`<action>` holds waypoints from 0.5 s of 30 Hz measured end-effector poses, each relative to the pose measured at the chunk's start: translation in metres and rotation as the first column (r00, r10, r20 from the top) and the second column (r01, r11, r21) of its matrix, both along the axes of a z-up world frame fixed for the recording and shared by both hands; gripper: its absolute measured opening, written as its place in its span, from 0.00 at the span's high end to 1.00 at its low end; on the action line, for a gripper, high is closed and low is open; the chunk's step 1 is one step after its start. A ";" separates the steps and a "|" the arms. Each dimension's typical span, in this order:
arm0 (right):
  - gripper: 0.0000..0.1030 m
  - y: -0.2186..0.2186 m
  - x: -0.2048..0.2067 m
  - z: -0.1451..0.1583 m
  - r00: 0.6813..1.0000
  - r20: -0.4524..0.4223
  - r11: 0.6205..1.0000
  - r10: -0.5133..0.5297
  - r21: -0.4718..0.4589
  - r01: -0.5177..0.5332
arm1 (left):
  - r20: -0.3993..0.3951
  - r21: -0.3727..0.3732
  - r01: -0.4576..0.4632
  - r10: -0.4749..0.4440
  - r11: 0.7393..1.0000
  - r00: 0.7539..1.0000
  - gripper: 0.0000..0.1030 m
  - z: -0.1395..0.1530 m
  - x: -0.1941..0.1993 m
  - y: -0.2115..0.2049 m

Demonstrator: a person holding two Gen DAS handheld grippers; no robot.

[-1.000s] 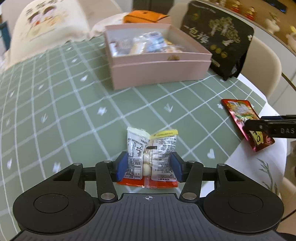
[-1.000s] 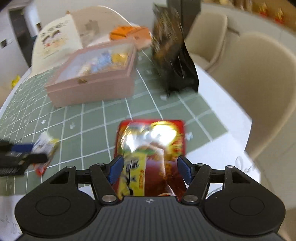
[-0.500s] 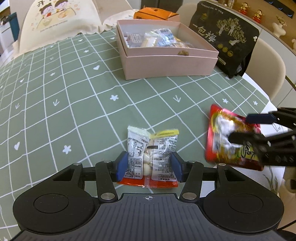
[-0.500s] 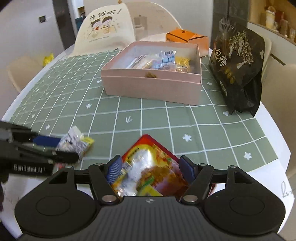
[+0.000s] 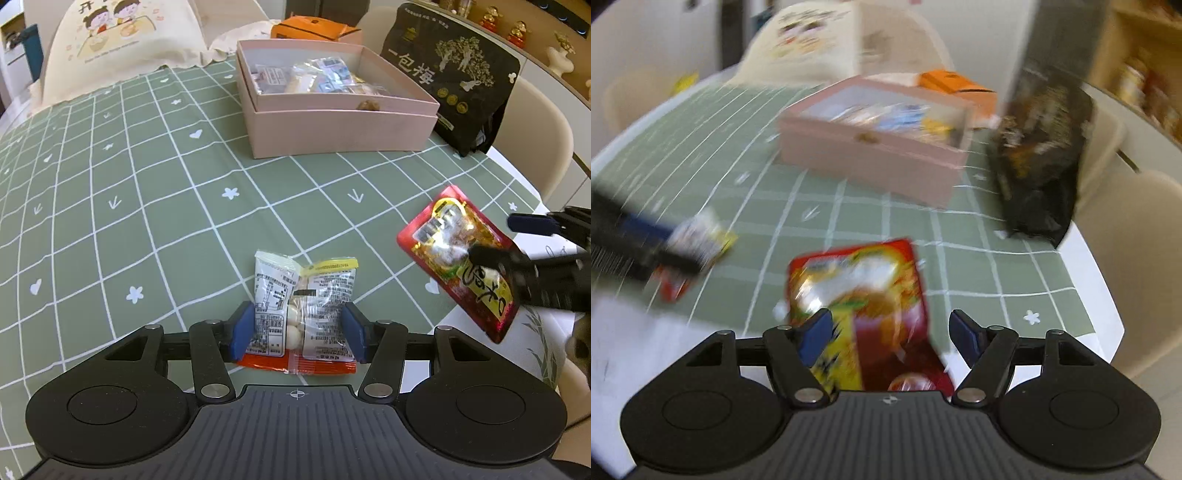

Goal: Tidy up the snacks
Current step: 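Grasp the red snack bag with right tool while left tool grasps the white-orange candy packet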

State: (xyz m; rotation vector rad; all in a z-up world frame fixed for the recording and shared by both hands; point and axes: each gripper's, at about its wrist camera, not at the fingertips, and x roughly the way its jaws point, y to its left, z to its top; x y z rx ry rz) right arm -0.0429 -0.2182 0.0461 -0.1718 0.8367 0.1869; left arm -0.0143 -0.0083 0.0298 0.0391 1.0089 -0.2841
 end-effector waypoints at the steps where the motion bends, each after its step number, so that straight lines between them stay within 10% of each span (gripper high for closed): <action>1: 0.32 -0.005 0.007 -0.001 0.999 -0.013 0.999 -0.033 0.037 0.033 | 0.001 0.000 0.000 0.000 1.000 1.000 0.44 0.000 0.000 0.000; 6: 0.26 -0.018 0.026 -0.009 0.988 -0.131 0.966 -0.078 0.237 0.107 | 0.003 -0.005 0.002 -0.002 1.000 1.000 0.44 0.000 0.000 0.001; 15: 0.04 0.013 0.012 -0.025 0.998 -0.058 0.995 -0.023 0.092 0.028 | 0.007 -0.002 0.002 -0.002 1.000 1.000 0.41 -0.001 0.000 0.001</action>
